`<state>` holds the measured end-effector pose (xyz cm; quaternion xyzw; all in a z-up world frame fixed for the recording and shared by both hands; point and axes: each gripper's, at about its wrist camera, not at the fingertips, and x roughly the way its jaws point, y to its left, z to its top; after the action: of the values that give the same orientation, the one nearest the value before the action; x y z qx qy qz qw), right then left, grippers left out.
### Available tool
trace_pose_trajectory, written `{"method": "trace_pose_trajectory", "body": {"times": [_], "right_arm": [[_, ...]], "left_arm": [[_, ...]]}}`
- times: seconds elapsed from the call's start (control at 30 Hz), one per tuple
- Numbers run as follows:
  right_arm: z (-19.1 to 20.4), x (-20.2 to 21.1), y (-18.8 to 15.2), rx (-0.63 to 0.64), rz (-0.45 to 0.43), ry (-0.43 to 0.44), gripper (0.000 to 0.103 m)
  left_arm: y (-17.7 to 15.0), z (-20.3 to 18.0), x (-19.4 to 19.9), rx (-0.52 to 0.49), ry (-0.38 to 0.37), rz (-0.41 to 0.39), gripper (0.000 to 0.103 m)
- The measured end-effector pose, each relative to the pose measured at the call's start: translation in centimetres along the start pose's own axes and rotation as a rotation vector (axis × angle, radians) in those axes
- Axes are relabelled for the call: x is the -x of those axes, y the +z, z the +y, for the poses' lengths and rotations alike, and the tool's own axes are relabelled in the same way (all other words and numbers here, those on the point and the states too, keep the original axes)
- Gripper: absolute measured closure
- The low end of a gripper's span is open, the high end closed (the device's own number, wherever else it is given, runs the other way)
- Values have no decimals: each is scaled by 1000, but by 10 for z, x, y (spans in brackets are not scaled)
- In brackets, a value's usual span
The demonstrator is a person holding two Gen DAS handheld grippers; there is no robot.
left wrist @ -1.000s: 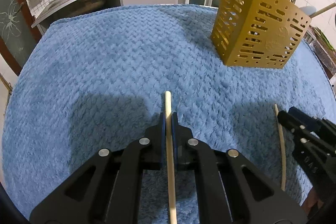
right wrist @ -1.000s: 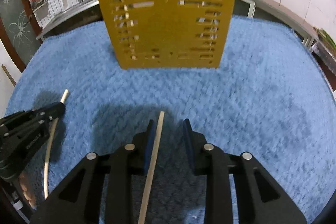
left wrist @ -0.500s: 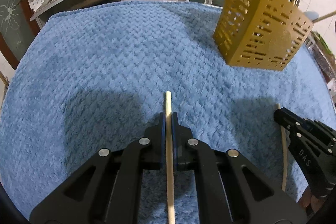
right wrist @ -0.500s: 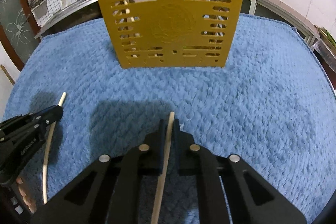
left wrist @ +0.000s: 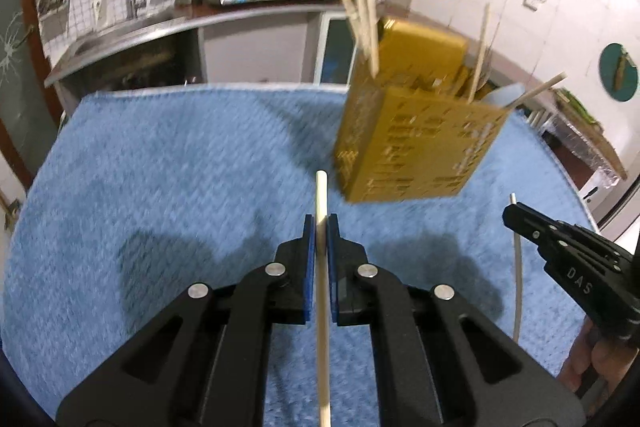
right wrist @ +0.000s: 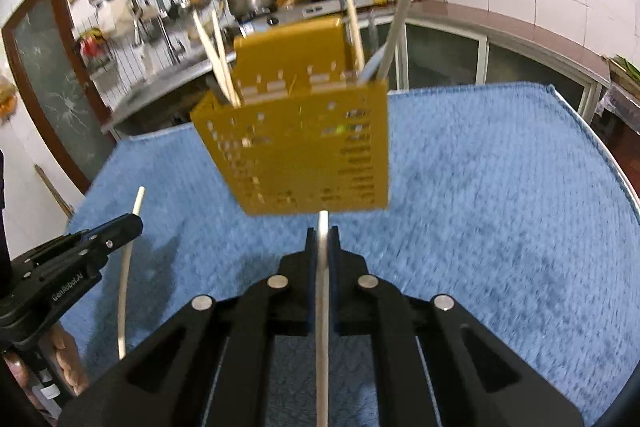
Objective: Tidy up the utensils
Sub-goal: 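Lift both chopsticks up over the yellow caddy with both tools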
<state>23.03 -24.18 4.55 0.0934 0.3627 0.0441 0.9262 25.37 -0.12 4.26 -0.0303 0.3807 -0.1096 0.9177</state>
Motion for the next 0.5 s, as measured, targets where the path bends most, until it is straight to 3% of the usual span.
{"method": "trace_pose_trajectory", "body": {"times": [0.23, 0.5], "right_arm": [[-14, 27, 17, -18, -121, 73, 98], [-21, 57, 42, 18, -271, 95, 98]], "left_arm": [[17, -19, 18, -15, -62, -80, 98], [34, -36, 25, -43, -116, -172, 98]]}}
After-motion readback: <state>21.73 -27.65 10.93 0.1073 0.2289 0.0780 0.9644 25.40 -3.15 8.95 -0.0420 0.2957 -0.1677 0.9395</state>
